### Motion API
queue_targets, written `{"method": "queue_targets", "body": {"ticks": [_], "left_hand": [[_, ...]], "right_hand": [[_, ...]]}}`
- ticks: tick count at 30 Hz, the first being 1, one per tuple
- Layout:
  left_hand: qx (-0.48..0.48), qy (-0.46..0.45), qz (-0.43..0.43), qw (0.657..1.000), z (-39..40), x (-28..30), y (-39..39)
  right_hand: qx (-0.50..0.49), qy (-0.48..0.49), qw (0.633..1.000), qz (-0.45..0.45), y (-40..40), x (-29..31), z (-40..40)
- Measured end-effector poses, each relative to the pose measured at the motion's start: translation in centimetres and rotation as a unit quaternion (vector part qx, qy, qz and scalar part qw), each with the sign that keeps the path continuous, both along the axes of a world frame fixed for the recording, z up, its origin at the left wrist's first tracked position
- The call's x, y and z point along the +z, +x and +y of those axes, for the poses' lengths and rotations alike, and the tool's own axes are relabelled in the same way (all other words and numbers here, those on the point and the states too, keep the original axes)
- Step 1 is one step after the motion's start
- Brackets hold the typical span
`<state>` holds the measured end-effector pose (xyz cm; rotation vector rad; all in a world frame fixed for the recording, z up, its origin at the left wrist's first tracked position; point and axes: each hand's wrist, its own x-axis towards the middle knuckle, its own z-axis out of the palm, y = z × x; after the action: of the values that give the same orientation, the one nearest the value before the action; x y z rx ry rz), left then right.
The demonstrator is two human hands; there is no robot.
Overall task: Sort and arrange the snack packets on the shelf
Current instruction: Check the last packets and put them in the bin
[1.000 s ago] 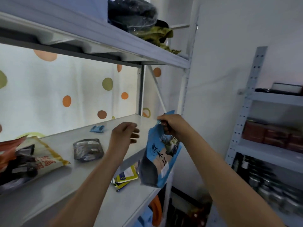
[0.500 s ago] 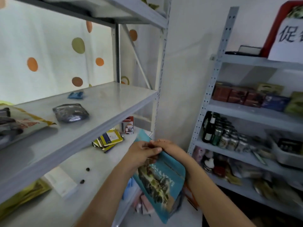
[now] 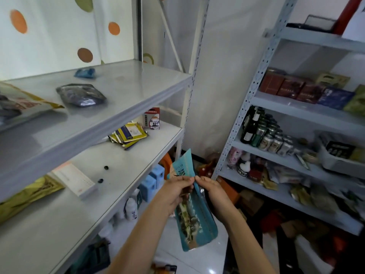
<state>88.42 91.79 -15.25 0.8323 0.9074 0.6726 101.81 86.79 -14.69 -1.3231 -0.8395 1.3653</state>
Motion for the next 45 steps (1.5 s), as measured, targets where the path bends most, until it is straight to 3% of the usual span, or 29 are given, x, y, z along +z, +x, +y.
{"method": "queue_targets", "body": {"ticks": [3,7,10,15,27,31,35,39,42,45], "left_hand": [[0.034,-0.061,-0.050,0.996,-0.6,-1.4,0.2],[0.124,-0.139,-0.131,0.974,-0.9,-4.0,-1.8],[0.174,-0.166,-0.132,0.962,-0.9,-5.8,-3.2],[0.149,-0.093,-0.026,0.984,-1.6,-5.8,-1.9],[0.122,-0.023,-0.025,0.992,-2.1,-6.5,-1.2],[0.175,-0.065,-0.085,0.979,-2.3,-7.2,-1.5],[0.237,-0.082,-0.091,0.964,-1.9,-8.0,-1.5],[0.230,-0.066,-0.109,0.965,-1.6,-7.9,-2.4],[0.222,-0.045,-0.061,0.972,-1.4,-7.8,-3.1],[0.166,0.076,0.126,0.975,-1.4,-7.7,-3.3]], "right_hand": [[-0.051,-0.010,0.998,-0.038,-0.1,-1.6,0.0],[-0.161,-0.019,0.964,-0.209,2.7,-3.7,-0.1],[-0.188,-0.027,0.957,-0.220,4.9,-5.3,-0.6],[-0.122,-0.012,0.964,-0.235,3.9,-6.3,-0.7],[0.002,-0.018,0.995,-0.098,0.0,-7.0,-0.7],[0.120,-0.046,0.973,-0.193,0.5,-7.7,-1.0],[0.122,-0.087,0.901,-0.406,0.4,-9.7,-1.3],[0.084,-0.057,0.915,-0.391,0.0,-9.8,-1.5],[0.082,-0.025,0.899,-0.429,0.1,-9.2,-1.3],[0.084,0.002,0.867,-0.491,0.0,-8.8,-1.3]]}}
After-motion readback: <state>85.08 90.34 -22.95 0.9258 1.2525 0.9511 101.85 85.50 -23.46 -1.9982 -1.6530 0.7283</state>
